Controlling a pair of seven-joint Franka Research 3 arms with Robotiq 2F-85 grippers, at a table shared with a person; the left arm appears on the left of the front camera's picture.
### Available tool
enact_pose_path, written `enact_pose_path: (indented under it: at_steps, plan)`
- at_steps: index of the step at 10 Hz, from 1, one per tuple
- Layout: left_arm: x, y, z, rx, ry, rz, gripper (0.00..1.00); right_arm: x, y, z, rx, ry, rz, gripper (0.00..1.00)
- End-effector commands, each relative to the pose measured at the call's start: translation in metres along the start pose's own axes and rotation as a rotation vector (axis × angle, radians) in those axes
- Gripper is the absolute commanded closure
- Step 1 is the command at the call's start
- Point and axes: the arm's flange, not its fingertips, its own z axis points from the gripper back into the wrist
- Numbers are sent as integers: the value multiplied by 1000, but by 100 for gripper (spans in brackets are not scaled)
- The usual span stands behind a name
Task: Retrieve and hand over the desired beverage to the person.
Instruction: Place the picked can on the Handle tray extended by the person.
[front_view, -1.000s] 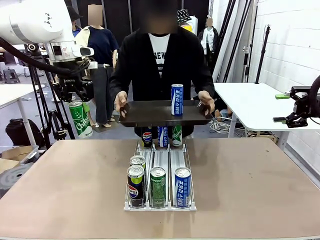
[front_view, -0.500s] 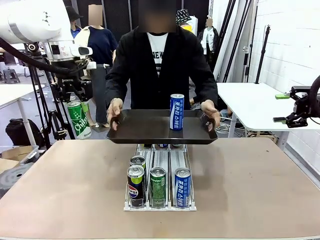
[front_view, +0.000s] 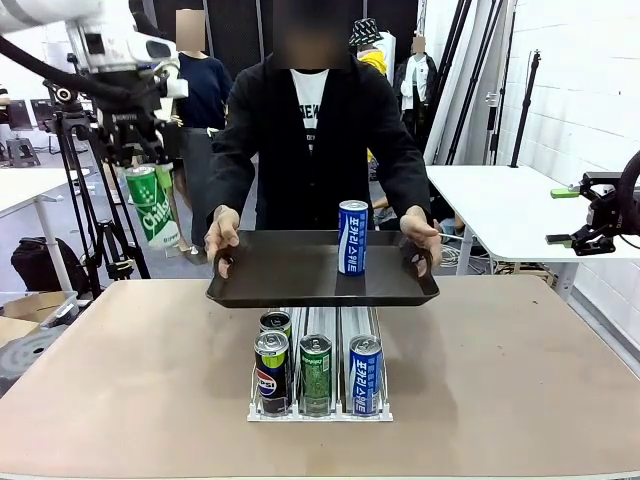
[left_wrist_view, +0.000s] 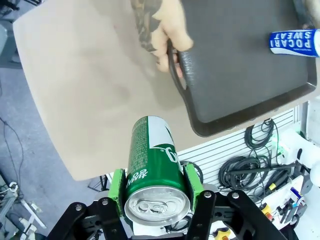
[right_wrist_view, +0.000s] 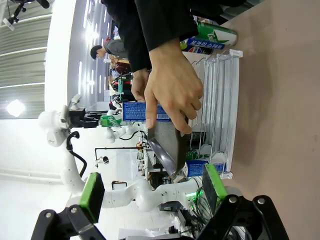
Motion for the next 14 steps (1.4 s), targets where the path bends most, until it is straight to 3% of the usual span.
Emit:
enact_pose_path:
  at_steps: [1, 8, 12, 14]
  plan:
    - [16, -4, 28, 15, 1, 0, 100, -1, 0, -1, 7, 6, 11, 0]
    - [56, -101, 86, 120, -24, -183, 100, -1, 0, -1, 7, 6, 11, 0]
    - [84, -156, 69, 151, -69, -244, 100, -1, 0, -1, 7, 6, 11, 0]
    - [102, -170, 51, 129, -32, -278, 100, -1, 0, -1, 7, 6, 11, 0]
